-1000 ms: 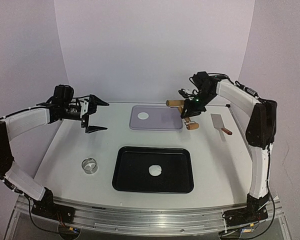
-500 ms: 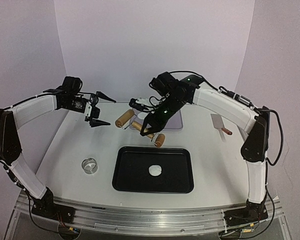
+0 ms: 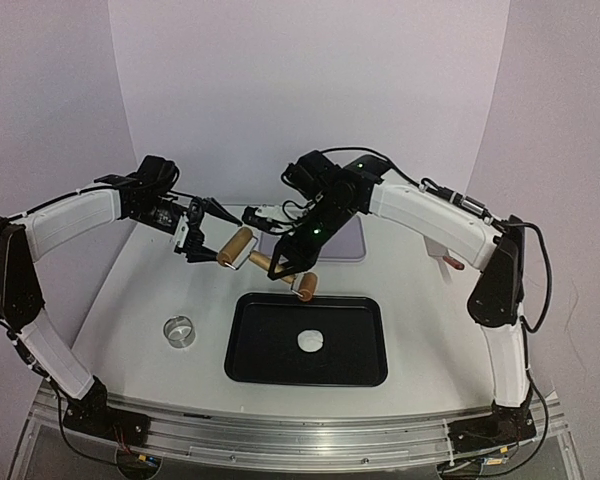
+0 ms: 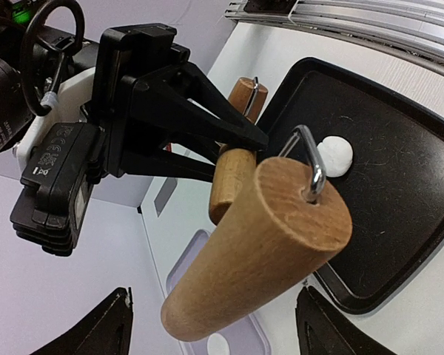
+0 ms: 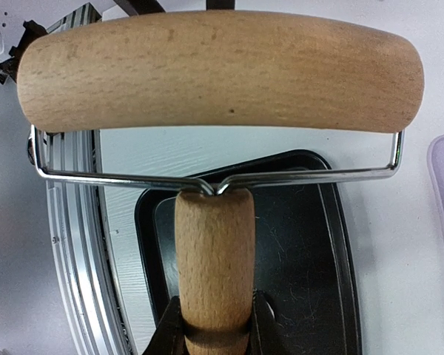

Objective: Roll out the dumpling wrappers from the dough

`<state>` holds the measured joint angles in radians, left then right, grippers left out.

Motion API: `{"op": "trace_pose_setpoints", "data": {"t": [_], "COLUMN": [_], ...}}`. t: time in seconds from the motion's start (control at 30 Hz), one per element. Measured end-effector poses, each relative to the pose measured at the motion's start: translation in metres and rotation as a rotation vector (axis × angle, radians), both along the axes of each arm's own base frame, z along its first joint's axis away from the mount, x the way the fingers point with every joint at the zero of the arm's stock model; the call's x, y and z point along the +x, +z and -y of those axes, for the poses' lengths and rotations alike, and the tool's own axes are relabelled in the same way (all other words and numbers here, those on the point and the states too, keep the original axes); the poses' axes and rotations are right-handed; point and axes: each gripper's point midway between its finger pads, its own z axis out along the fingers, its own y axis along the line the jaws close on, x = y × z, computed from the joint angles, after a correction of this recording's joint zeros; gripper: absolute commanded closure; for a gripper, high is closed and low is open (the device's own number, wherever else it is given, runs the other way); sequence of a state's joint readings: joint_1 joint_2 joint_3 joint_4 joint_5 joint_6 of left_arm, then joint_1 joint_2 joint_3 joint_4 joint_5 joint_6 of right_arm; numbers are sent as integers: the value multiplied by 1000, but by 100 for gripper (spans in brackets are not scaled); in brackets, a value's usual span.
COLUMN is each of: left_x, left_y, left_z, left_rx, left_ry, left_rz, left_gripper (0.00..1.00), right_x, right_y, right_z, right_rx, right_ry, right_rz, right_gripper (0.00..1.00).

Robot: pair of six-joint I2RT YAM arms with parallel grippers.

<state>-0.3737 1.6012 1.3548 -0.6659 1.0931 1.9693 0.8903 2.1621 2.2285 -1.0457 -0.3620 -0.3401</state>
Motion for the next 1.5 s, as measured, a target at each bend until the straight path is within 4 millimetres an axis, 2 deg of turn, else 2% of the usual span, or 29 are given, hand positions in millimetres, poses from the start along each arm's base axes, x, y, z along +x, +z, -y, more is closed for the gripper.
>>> {"op": "trace_pose_setpoints", "data": {"t": [0.1, 0.27, 0.37, 0.5, 0.53, 1.23, 1.3, 1.43, 1.5], "left_x": [0, -6, -8, -10, -10, -11, -8, -5, -5], "left_y": [0, 1, 4, 5, 5, 0, -2, -13, -20], "left_z": [1, 7, 10, 13, 13, 7, 5, 3, 2], "left_rx": [0, 0, -2, -6, -7, 29, 38, 62, 78], "left_ry": [-3, -27, -40, -62, -63, -35, -24, 11, 41], "left_rz": [7, 20, 32, 71, 75, 97, 101, 67, 3], "left_gripper": [33, 49, 66, 97, 100, 100, 100, 100, 100], "right_x": [-1, -2, -5, -11, -11, -1, 3, 7, 12], "right_y": [2, 15, 15, 14, 14, 9, 4, -9, -15], "right_z": [-6, -19, -23, -25, -25, -29, -32, -35, -37], "right_rx": [11, 54, 62, 66, 68, 83, 87, 92, 90], "right_ry": [11, 35, 49, 56, 58, 81, 87, 90, 80], "right_rz": [2, 24, 21, -21, -26, 18, 31, 34, 51], "right_gripper": [100, 100, 100, 100, 100, 99, 92, 64, 56]}}
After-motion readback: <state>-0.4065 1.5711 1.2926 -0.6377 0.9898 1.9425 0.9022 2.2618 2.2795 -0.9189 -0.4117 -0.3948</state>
